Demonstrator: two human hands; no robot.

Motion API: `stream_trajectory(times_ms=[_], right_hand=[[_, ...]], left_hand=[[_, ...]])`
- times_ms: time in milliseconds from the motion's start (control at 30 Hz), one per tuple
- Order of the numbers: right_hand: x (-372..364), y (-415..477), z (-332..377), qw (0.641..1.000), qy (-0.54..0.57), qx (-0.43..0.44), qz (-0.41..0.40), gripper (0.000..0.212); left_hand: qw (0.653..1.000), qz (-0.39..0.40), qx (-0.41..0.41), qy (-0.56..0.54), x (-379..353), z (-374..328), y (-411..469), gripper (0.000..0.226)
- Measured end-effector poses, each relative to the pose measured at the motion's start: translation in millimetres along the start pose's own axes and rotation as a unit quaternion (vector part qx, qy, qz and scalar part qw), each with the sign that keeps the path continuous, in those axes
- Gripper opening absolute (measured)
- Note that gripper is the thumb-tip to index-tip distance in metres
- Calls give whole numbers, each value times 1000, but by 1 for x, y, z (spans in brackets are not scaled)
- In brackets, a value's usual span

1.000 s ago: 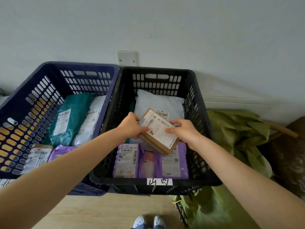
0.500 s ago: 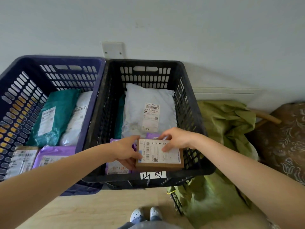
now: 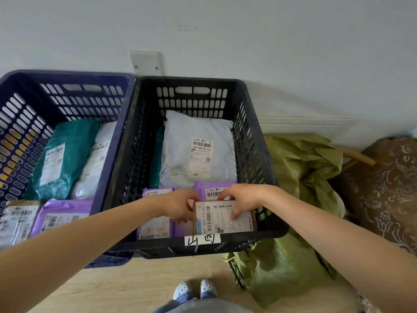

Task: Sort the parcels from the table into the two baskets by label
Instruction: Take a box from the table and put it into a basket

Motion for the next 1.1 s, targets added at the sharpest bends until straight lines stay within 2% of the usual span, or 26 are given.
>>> stream_trajectory(times_ms=[467, 600, 733, 800, 933, 1100], right_hand=[[-7, 9, -3, 999, -36, 6, 2, 74], [-3, 9, 1, 999, -41, 33, 5, 78], [7, 9, 4, 997, -42, 69, -17, 75], [16, 11, 5, 995, -40, 85, -42, 73], [45, 14, 12, 986, -10, 132, -101, 67], [83, 17, 39, 961, 72, 191, -186, 60]], left_hand=[[994, -17, -19, 106, -6, -1, 13, 43], [995, -22, -12, 97, -6, -6, 10, 26], [997, -41, -12, 61, -9, -15, -1, 32], [996, -69, 0, 51, -9, -15, -7, 25], [991, -132, 21, 13, 0, -22, -25, 64], [968, -234, -20, -88, 42, -31, -67, 63]])
Point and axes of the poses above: each hand's wrist, its own y-axis towards the middle knuckle, its own x-axis out of the back of the hand, z = x × y, the point moved 4 cm from there along y, towards the middle knuckle, and after that the axes turned 10 degrees about -y, right-handed, at the moved point
